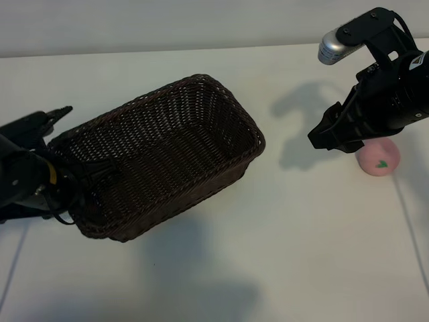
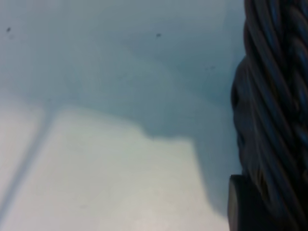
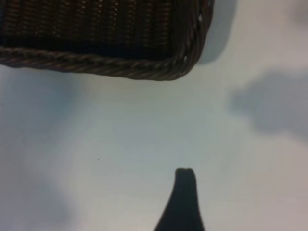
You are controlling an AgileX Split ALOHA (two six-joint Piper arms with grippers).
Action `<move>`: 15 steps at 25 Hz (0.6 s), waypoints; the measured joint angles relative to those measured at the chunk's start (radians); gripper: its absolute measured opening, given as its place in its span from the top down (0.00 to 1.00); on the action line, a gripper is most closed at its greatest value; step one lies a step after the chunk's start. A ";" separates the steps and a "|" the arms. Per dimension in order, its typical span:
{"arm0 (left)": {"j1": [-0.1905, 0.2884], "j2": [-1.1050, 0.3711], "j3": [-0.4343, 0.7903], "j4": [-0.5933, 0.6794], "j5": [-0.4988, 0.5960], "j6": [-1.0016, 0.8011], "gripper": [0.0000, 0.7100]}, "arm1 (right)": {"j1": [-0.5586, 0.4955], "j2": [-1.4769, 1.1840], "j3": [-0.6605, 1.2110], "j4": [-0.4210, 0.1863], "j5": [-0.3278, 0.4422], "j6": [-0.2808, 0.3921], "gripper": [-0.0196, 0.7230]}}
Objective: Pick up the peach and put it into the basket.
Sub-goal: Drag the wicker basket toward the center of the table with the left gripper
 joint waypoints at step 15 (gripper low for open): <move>0.176 -0.139 0.009 -0.361 0.006 0.464 0.78 | 0.000 0.000 0.000 0.000 0.000 0.000 0.17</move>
